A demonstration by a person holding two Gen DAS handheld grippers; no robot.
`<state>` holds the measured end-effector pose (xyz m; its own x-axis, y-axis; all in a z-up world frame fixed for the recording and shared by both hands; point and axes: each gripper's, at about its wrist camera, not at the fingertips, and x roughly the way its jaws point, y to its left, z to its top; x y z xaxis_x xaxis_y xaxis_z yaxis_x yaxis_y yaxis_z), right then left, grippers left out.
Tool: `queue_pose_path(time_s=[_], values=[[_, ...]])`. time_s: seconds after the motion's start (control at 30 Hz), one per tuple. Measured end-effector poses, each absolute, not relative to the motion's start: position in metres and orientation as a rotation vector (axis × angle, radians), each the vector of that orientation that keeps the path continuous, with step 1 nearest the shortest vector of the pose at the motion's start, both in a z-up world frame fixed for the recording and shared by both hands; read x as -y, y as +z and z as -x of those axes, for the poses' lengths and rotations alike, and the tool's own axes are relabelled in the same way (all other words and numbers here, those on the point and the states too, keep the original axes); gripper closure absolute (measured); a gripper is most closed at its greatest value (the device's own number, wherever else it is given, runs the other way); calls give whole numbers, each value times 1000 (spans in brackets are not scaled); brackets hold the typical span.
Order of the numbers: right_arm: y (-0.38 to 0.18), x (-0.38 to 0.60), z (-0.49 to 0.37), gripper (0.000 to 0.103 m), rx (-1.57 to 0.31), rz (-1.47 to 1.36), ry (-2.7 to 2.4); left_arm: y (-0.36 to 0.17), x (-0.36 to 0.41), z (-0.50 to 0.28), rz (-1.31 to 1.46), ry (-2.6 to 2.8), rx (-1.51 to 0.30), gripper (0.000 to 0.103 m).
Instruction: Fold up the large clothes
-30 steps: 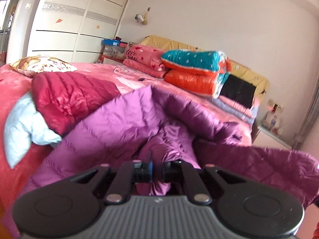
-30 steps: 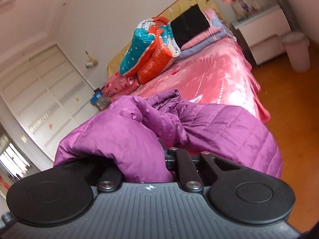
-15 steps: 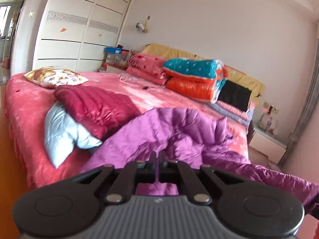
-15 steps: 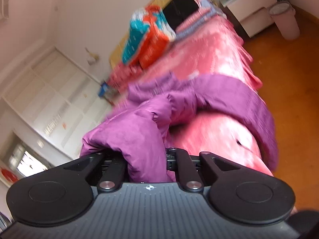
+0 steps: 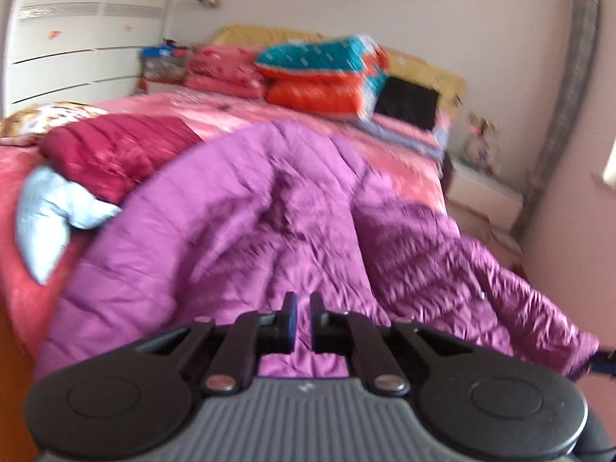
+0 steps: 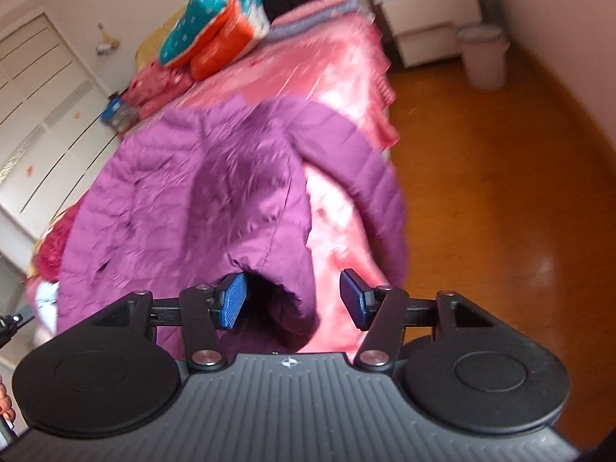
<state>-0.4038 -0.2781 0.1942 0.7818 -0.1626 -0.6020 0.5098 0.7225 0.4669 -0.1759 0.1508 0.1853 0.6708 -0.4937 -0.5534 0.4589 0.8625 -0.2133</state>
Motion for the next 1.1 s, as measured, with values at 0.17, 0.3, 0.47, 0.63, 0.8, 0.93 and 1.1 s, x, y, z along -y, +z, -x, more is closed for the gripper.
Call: queue_pose_path(time_s=[0.17, 0.3, 0.47, 0.63, 0.8, 0.93, 1.1], values=[[194, 291, 399, 34, -459, -667, -431, 147, -117, 148, -15, -546, -716, 100], [198, 287, 373, 34, -399, -548, -411, 116, -106, 118, -76, -457, -777, 100], [175, 288, 302, 28, -459, -524, -361, 87, -118, 91, -73, -353, -838, 102], [131, 283, 246, 28, -549, -543, -327, 80, -134, 82, -88, -265, -819, 103], [100, 256, 196, 26, -658, -430, -243, 81, -141, 80, -123, -210, -805, 103], [90, 236, 173, 19, -684, -407, -180, 81, -140, 78, -173, -180, -781, 103], [85, 205, 149, 18, -690, -371, -74, 82, -143, 71, -218, -116, -760, 103]])
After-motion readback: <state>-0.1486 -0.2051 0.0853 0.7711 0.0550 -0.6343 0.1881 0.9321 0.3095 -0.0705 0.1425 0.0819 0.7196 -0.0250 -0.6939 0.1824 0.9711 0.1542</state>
